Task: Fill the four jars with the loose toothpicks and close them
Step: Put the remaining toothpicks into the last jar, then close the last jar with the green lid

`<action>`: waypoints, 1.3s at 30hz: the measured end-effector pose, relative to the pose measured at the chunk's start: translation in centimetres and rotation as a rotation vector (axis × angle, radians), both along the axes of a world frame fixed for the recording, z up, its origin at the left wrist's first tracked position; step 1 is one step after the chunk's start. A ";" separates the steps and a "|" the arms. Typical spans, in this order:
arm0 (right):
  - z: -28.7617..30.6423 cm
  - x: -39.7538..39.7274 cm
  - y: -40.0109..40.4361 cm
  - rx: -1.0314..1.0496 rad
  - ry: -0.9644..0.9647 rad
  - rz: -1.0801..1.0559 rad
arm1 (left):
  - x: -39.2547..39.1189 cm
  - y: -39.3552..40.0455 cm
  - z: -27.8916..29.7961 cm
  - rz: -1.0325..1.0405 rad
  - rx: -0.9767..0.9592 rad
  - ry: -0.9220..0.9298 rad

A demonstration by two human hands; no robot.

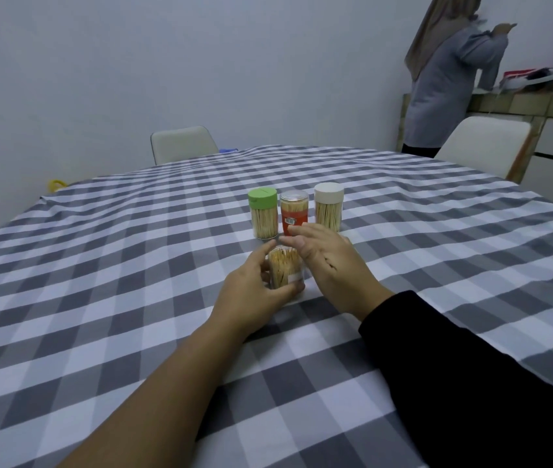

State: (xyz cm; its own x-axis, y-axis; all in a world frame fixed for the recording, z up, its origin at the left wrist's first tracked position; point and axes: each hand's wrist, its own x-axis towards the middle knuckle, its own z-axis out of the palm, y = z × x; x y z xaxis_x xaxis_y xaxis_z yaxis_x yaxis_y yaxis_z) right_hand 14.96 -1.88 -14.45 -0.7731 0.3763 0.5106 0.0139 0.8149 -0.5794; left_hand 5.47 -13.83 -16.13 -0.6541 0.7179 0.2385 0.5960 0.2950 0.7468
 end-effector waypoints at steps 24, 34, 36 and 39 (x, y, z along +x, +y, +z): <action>-0.2 -1.5 -0.3 -0.970 0.236 -0.135 | 0.2 0.3 -0.2 -0.073 0.060 -0.181; 1.0 0.1 -0.3 -0.553 0.037 0.252 | -1.5 -0.9 0.5 -0.224 0.027 -0.275; 1.7 0.2 -0.5 -0.467 -0.027 0.256 | -1.6 -1.0 0.5 -0.241 0.004 -0.290; 2.7 0.3 -0.6 -0.368 -0.145 0.242 | -1.9 -1.0 0.6 -0.268 -0.027 -0.300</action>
